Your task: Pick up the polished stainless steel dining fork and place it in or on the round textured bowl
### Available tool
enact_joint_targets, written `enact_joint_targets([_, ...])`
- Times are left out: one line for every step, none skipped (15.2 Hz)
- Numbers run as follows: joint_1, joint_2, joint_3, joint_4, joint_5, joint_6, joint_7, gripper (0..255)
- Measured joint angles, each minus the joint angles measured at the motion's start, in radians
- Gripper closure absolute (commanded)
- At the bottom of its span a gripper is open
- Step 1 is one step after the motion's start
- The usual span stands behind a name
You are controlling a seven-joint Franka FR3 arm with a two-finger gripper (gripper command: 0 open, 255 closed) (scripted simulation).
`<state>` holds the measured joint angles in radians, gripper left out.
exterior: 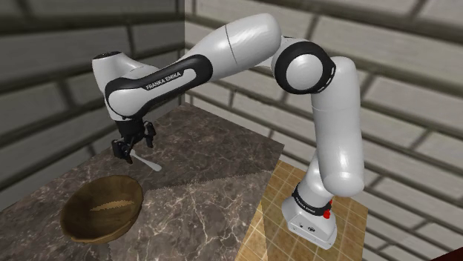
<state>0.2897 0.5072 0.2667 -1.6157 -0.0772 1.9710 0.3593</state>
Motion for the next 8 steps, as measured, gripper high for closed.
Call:
enact_joint_targets([0.0,0.001,0.0,-0.012,-0.001,0.013,0.001,0])
enact_joint_targets([0.002,0.008,-0.001,-0.015,-0.002,0.023,0.003,0])
enact_joint_targets([0.003,0.011,-0.001,-0.022,-0.003,0.033,0.004,0])
enact_joint_targets([0.003,0.014,-0.001,-0.024,-0.004,0.038,0.004,0])
enact_joint_targets([0.003,0.015,-0.002,-0.025,-0.004,0.04,0.004,0])
enact_joint_targets([0.003,0.016,-0.002,-0.026,-0.005,0.041,0.005,0])
enact_joint_targets([0.003,0.016,-0.002,-0.026,-0.005,0.042,0.005,0])
enact_joint_targets([0.003,0.016,-0.002,-0.026,-0.005,0.042,0.005,0])
